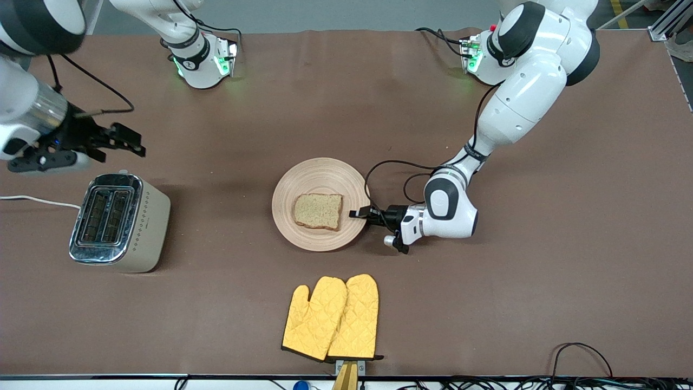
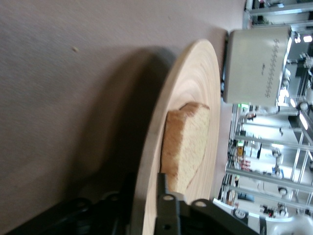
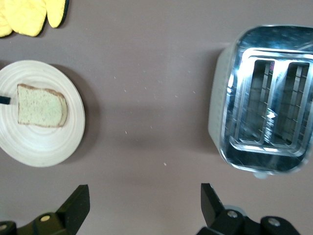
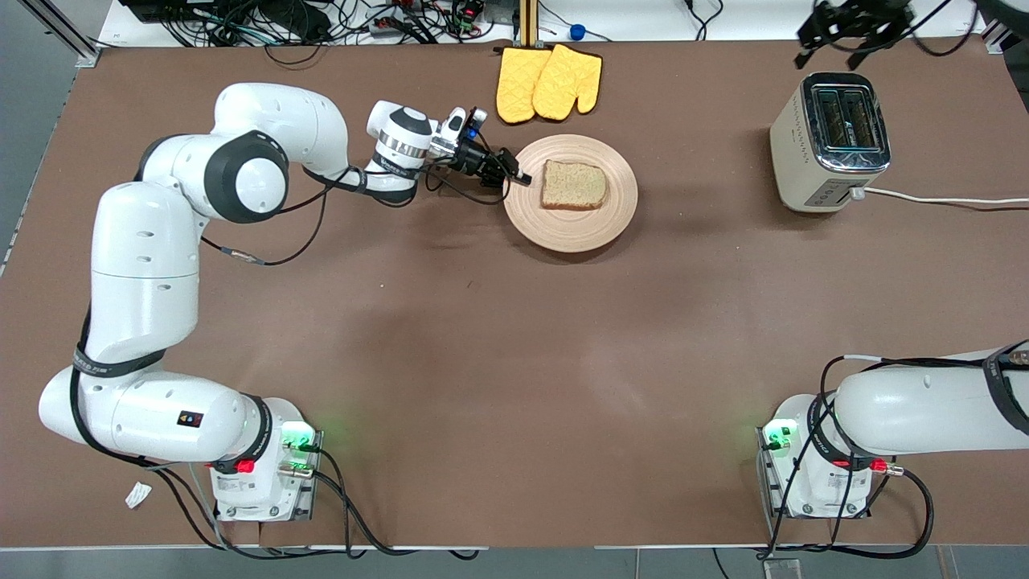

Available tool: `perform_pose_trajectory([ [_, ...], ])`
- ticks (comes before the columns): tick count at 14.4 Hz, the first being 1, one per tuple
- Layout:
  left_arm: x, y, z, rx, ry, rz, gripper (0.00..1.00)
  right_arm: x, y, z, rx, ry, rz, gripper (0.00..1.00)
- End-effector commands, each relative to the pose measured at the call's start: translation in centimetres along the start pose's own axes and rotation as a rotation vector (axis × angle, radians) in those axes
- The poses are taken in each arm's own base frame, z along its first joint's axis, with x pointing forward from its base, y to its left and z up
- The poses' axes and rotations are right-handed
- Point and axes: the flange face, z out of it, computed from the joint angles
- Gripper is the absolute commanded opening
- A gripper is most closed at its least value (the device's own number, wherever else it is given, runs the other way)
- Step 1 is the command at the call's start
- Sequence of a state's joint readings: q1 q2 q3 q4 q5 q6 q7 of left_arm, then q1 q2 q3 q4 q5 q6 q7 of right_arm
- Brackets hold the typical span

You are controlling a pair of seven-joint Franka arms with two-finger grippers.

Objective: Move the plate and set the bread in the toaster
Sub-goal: 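Withdraw the left gripper while the right gripper reaches the bread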

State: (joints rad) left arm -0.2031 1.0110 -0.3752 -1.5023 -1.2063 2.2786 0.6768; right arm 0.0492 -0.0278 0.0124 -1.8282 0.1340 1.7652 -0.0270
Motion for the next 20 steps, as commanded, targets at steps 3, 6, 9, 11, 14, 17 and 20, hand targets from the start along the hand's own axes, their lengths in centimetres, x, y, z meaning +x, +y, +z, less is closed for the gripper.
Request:
perform_pose_trajectory([
  [3,4.6,3.3,-10.1,0.069,0.142,-0.132,1.0,1.1,-4.7,5.6,0.036,0.028,0.044,0.99],
  [6,6.5,8.4,-19.0,0.203,0.205,-0.272,1.0,1.8,-9.4,9.4,0.035,0.044,0.082,0.99],
  [9,5.8,17.3,-24.4,0.416,0.246,-0.353,1.0,2.6,-13.5,13.9,0.035,0.062,0.081,0.98],
  [11,4.3,20.7,-29.6,0.558,0.258,-0.329,1.0,2.8,-16.3,17.3,0.032,0.061,0.089,0.98],
  [14,1.2,24.4,-36.4,0.734,0.227,-0.287,1.0,2.2,-20.4,22.4,0.022,0.045,0.08,0.97],
  [17,-2.5,29.2,-39.6,0.977,0.223,-0.211,1.0,1.8,-22.1,25.9,0.011,0.028,0.085,0.98],
  [20,-5.7,33.9,-42.5,1.098,0.269,-0.159,1.0,0.8,-23.8,28.3,-0.004,-0.001,0.057,0.99],
])
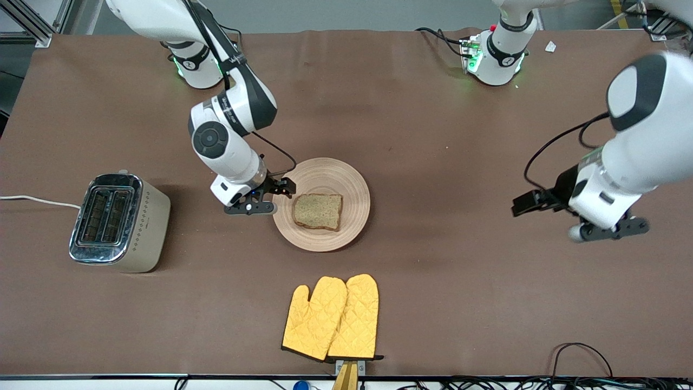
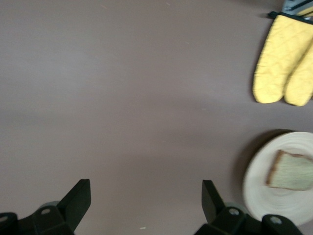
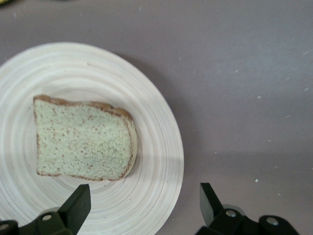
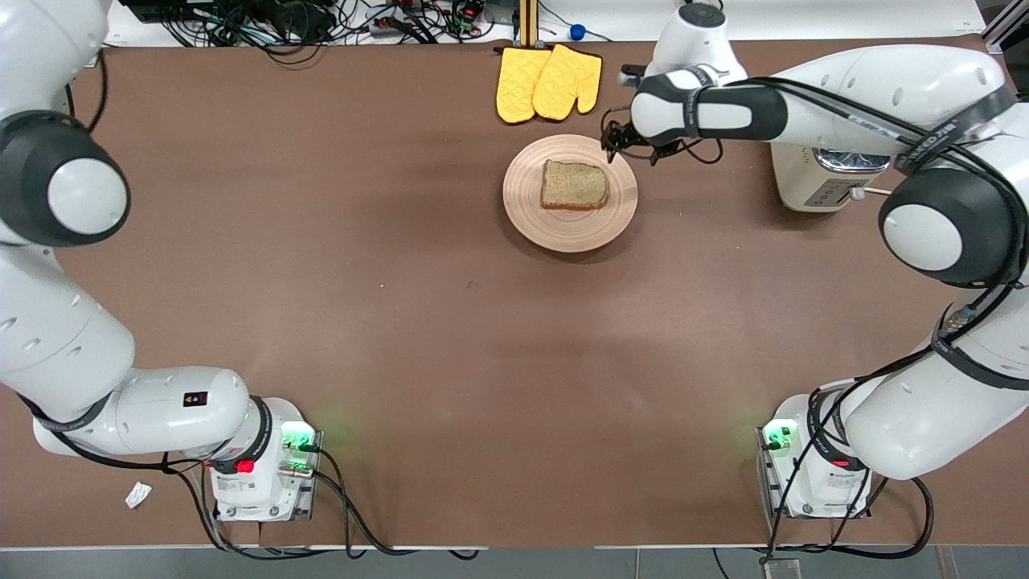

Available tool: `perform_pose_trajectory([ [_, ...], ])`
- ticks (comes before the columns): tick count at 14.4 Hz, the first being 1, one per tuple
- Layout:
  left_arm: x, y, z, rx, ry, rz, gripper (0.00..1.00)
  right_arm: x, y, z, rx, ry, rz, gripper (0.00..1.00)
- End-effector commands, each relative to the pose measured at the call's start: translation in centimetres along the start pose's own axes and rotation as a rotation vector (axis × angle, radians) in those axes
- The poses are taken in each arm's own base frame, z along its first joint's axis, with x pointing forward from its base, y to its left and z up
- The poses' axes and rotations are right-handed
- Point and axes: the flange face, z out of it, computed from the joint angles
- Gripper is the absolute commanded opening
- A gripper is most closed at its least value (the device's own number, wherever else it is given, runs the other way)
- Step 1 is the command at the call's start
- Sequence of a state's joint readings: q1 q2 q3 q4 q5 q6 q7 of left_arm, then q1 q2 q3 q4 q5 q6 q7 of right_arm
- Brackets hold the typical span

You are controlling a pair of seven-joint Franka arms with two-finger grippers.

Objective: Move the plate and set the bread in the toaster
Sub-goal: 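Withdraw the left gripper while the right gripper reaches the bread, then lower the right gripper onto the bread slice and close it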

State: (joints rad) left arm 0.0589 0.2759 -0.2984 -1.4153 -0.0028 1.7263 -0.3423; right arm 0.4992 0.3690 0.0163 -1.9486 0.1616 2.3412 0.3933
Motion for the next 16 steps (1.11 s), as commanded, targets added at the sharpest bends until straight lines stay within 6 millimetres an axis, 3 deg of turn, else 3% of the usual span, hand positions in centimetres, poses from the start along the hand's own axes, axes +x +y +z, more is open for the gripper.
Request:
perform_pose_trajectory([
  [1,-3.5,-0.3,-5.6,0.085,0.073,0.032,1.0,-0.8,-1.3,1.8,0.0,-0.014,0.0,0.99],
  [4,-6.2,-2.2,-9.0,0.134,0.047,0.095,1.0,-1.4,-2.2,4.4,-0.008,-0.019,-0.018,0.99],
  [6,-7.3,-4.1,-10.3,0.176,0.03,0.135,1.0,-1.4,-2.5,4.7,-0.006,-0.014,-0.001,0.99],
  [8,-8.2,-4.8,-11.3,0.175,0.014,0.141,1.0,-2.5,-3.3,6.3,0.0,0.014,-0.012,0.99],
  [10,-8.1,-5.1,-11.3,0.164,0.012,0.136,1.0,-2.3,-3.1,7.3,0.011,0.042,0.0,0.99],
  [13,-8.2,-6.1,-11.2,0.133,-0.001,0.114,1.0,-1.8,-3.7,6.6,0.025,0.063,0.022,0.97],
  [16,-8.5,-6.1,-11.3,0.125,-0.001,0.113,1.0,-1.5,-3.6,7.2,0.031,0.08,0.025,0.93],
])
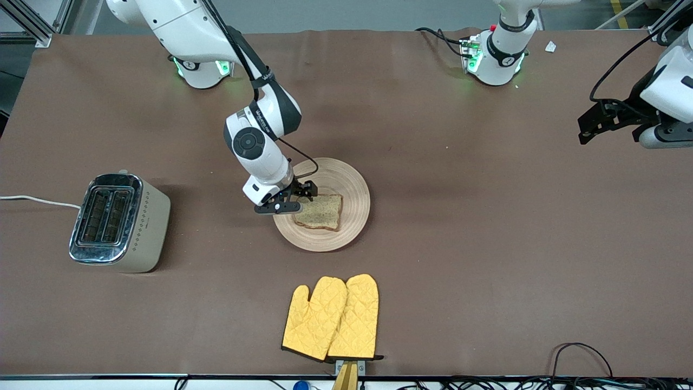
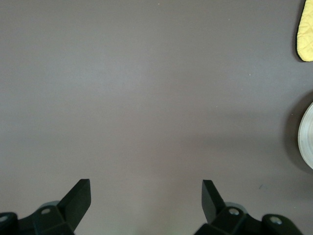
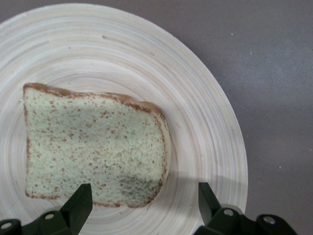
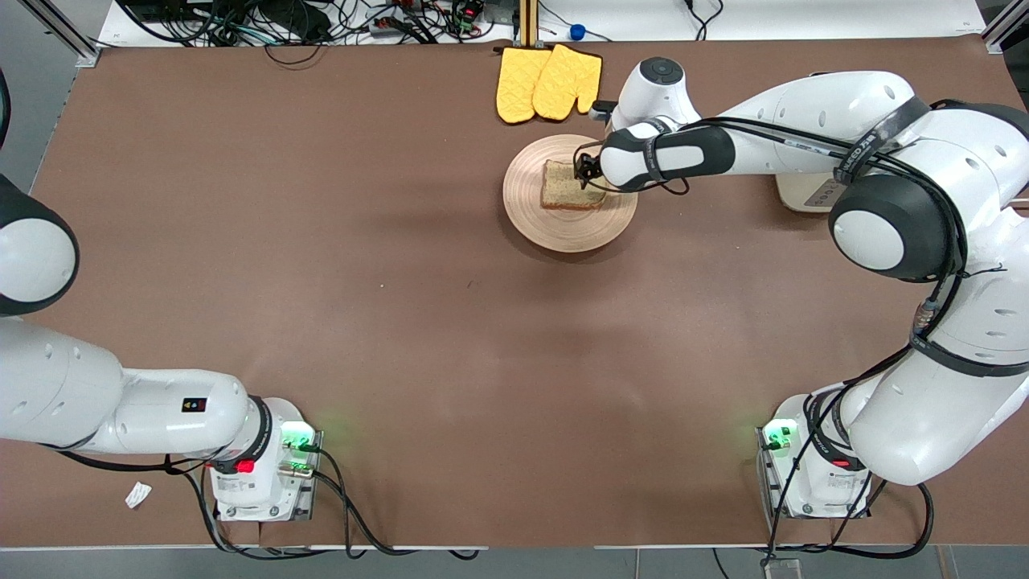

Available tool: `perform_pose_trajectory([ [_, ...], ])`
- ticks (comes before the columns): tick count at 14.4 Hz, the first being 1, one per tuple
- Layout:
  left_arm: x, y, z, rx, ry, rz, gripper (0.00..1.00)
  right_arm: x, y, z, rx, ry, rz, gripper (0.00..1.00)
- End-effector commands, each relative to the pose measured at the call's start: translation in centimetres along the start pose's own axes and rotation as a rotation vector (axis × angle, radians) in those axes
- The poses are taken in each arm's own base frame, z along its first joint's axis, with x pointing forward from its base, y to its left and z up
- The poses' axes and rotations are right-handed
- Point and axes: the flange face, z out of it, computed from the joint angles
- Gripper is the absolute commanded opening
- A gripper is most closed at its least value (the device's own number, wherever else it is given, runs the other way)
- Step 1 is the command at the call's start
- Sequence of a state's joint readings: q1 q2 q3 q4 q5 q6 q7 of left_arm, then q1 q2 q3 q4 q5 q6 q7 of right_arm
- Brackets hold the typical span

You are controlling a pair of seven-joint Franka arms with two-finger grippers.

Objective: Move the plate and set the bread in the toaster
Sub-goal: 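Lower the right gripper onto the bread slice and close it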

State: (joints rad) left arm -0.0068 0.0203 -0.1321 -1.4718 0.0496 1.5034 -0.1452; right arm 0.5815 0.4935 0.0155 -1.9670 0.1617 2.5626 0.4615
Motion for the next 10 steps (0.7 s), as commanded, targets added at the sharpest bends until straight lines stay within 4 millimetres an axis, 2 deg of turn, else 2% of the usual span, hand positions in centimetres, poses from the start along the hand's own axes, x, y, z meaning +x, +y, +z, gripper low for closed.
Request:
perform_pose_trajectory([
  [1,-1.2,-0.3,-0.6,-0.011,-0.003,0.004,1.0,0.1,-0.3,0.7,0.01,0.01,0.02,0.93],
  [6,-2.0,-1.7,-1.6,-0.008,-0.004,-0.021,1.0,0.6,-0.6,1.5,0.011,0.014,0.019,0.86],
  [10,-2.2,-2.0,-1.9,-0.008,0.001,-0.028,1.0,0.1,-1.1,1.7,0.01,0.011,-0.002,0.75],
])
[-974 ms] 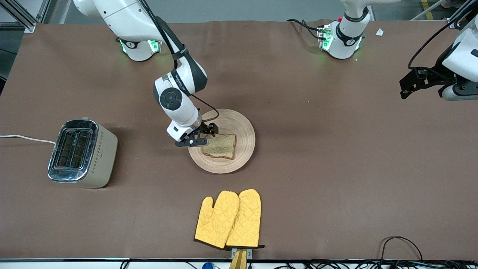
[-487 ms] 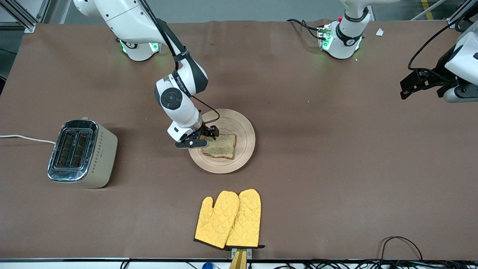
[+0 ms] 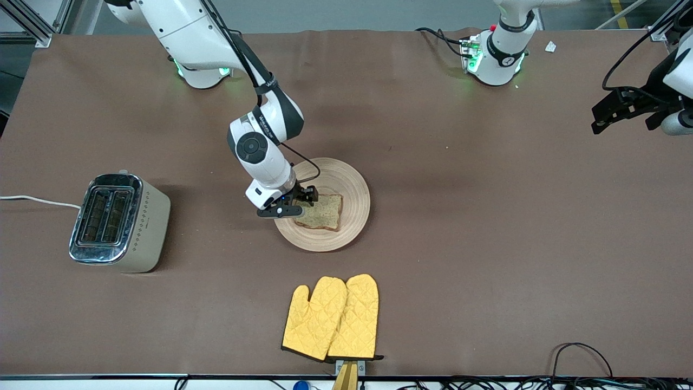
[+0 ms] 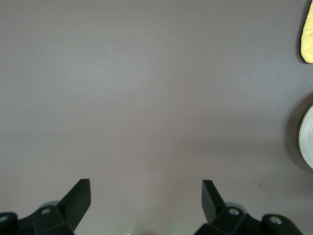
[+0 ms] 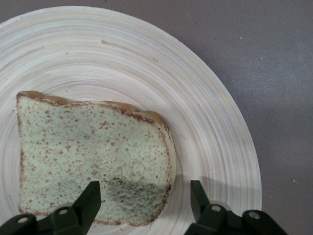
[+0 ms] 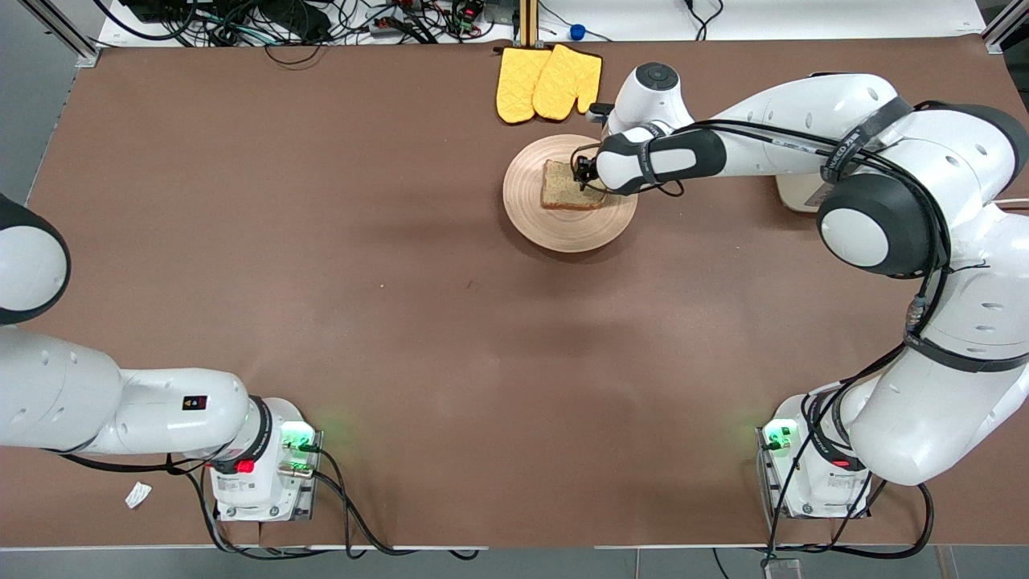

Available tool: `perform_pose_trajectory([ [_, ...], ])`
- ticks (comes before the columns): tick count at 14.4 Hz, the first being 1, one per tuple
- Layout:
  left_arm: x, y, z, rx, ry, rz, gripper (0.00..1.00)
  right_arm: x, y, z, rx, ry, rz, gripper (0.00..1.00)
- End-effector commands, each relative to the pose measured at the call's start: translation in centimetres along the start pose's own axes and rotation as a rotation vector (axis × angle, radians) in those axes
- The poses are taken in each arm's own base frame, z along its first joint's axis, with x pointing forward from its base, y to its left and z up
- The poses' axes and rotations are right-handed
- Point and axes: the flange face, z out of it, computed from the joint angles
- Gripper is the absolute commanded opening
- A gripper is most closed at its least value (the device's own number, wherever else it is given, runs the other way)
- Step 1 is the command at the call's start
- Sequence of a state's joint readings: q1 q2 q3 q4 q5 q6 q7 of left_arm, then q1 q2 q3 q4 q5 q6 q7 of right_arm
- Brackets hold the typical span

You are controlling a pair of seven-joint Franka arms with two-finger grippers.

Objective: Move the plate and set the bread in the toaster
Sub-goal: 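Lower the right gripper onto the bread slice and close it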

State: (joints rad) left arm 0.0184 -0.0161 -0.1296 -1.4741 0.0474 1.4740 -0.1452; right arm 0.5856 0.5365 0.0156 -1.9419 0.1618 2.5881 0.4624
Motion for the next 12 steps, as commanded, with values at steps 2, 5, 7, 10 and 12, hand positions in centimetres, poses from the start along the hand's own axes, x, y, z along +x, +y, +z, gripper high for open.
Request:
perform_pose_trajectory([
  [2,-0.7,-1.1,-0.2,-0.009,-0.008,-0.011,1.0,-0.3,-0.8,0.2,0.006,0.001,-0.003,0.72],
  [5,-0.7,-1.2,-0.2,-0.009,-0.008,-0.014,1.0,-0.2,-0.3,0.3,0.005,0.002,0.004,0.71],
  [7,-0.7,-1.3,-0.3,-0.008,-0.005,-0.014,1.0,0.1,0.2,0.3,0.005,0.003,0.015,0.71],
  [10,-0.6,-1.3,-0.2,-0.007,-0.005,-0.016,1.0,-0.3,-0.2,0.5,0.006,0.005,0.011,0.69],
  [12,-0.5,-1.4,-0.1,-0.008,-0.008,-0.017,1.0,-0.6,-0.6,0.5,0.01,0.01,0.005,0.65],
])
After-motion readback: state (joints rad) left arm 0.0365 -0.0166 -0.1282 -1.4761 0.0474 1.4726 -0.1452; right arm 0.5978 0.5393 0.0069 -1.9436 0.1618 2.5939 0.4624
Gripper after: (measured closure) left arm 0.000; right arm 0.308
